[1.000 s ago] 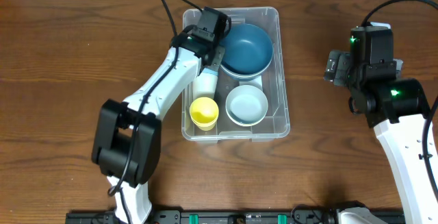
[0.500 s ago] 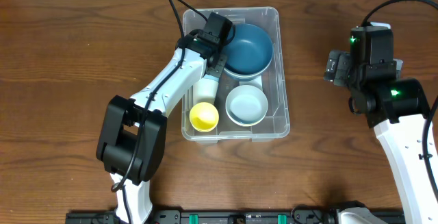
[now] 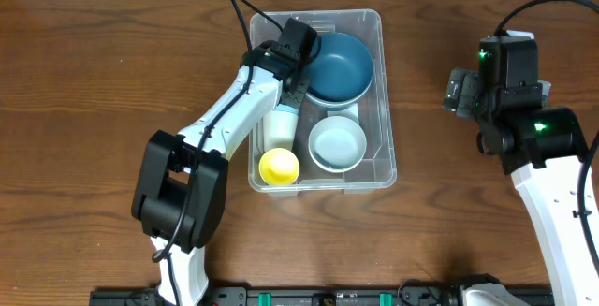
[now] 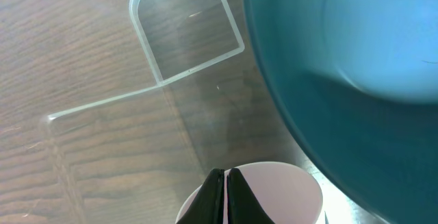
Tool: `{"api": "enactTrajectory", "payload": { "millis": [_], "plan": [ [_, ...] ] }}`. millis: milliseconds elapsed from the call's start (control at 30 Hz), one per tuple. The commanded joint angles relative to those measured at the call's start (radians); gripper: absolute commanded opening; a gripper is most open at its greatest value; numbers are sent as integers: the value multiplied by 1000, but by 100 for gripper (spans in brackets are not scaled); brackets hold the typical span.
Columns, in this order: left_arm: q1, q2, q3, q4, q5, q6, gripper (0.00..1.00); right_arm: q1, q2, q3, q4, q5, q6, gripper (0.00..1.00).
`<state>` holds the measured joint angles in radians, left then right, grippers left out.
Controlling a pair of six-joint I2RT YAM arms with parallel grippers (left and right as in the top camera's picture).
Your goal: Pack container
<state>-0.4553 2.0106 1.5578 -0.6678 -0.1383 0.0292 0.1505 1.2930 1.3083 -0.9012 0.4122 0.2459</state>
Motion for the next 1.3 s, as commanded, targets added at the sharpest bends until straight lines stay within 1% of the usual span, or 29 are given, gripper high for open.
{"api": "enactTrajectory", "payload": {
  "millis": [0, 300, 433, 833, 967, 1067, 1267],
  "plan": [
    [-1, -36, 5, -21, -5, -5, 5, -6, -10, 15, -2, 10, 8, 99],
    [-1, -79, 5, -58, -5, -5, 6, -6, -10, 15, -2, 10, 8, 99],
    [-1, -79, 4, -41, -4, -5, 6, -6, -10, 15, -2, 10, 8, 99],
    [-1, -67, 4, -16, -3, -5, 6, -6, -10, 15, -2, 10, 8, 99],
    [0, -56, 4, 8, 52, -5, 6, -6, -10, 15, -2, 10, 8, 99],
    [0, -37, 4, 17, 56, -5, 6, -6, -10, 15, -2, 10, 8, 99],
    [0, -5, 4, -5, 56, -5, 6, -6, -10, 15, -2, 10, 8, 99]
  ]
}}
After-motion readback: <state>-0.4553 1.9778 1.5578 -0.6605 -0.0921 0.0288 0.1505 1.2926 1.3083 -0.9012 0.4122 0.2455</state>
